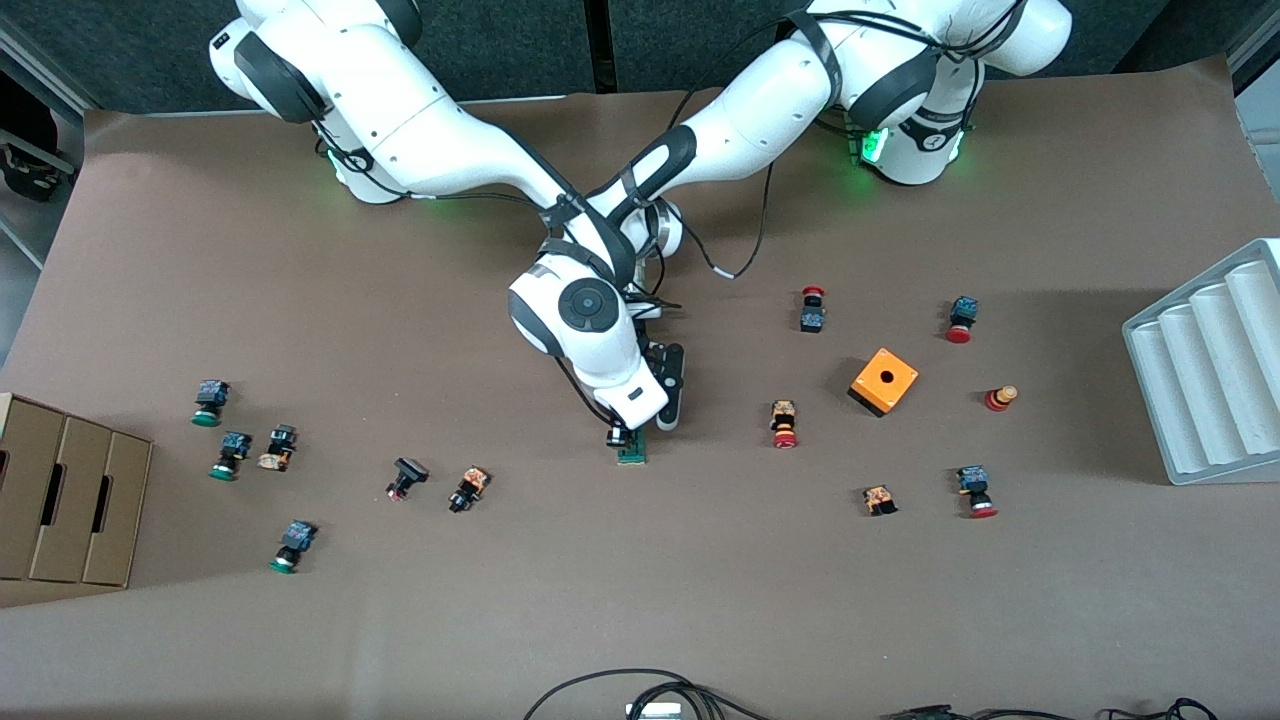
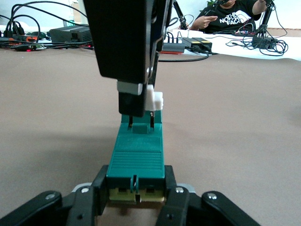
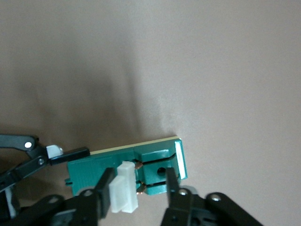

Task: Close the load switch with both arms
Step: 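Close the right gripper on the white lever of the switch, then push the white lever down into the switch with the right gripper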

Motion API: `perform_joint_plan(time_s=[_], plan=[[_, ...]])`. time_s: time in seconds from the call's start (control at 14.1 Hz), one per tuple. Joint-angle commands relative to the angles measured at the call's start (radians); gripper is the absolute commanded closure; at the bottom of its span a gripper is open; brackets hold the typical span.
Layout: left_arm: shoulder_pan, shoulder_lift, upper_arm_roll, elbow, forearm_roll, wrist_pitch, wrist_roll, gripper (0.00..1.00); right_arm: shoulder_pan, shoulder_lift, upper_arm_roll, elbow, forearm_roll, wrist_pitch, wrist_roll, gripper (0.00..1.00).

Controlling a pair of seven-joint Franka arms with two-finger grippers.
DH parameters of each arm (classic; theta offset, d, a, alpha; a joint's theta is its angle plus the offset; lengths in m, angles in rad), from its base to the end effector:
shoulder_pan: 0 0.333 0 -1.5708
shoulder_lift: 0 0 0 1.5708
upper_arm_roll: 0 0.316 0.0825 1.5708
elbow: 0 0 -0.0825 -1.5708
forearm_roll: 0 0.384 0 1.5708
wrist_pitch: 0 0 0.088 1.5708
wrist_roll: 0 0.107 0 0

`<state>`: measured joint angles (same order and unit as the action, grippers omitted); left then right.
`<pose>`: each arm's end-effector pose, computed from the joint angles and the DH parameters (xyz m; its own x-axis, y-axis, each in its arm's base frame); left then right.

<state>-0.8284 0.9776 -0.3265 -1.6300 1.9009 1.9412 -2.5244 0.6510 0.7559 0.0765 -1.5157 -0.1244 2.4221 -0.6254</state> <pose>0.3436 -0.5656 0.0688 0.3725 0.0643 0.9258 0.0675 -0.9968 0.0421 0.5495 0.4756 0.2304 0.1480 0.9841 0.0979 0.9794 -0.1596 0.1235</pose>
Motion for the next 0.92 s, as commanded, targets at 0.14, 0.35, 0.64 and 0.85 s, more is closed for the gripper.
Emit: perform_joint_plan(time_s=[0.14,0.35,0.64,0.85], plan=[[-0.012,0.013,0.010,0.018,0.012,0.007,-0.027,0.61,0.004,-0.012,-0.006,0.006,-0.021,0.026,0.070,0.52],[-0.012,0.013,0.010,0.018,0.012,0.009,-0.027,0.61,0.004,-0.012,-0.006,0.006,-0.021,0.026,0.078,0.52],[-0.012,0.013,0.010,0.018,0.012,0.009,-0.027,0.61,0.004,-0.012,-0.007,0.006,-0.027,0.026,0.076,0.61],[-0.012,0.013,0.010,0.018,0.012,0.009,-0.027,0.61,0.004,-0.012,-0.007,0.008,-0.046,0.026,0.078,0.64]])
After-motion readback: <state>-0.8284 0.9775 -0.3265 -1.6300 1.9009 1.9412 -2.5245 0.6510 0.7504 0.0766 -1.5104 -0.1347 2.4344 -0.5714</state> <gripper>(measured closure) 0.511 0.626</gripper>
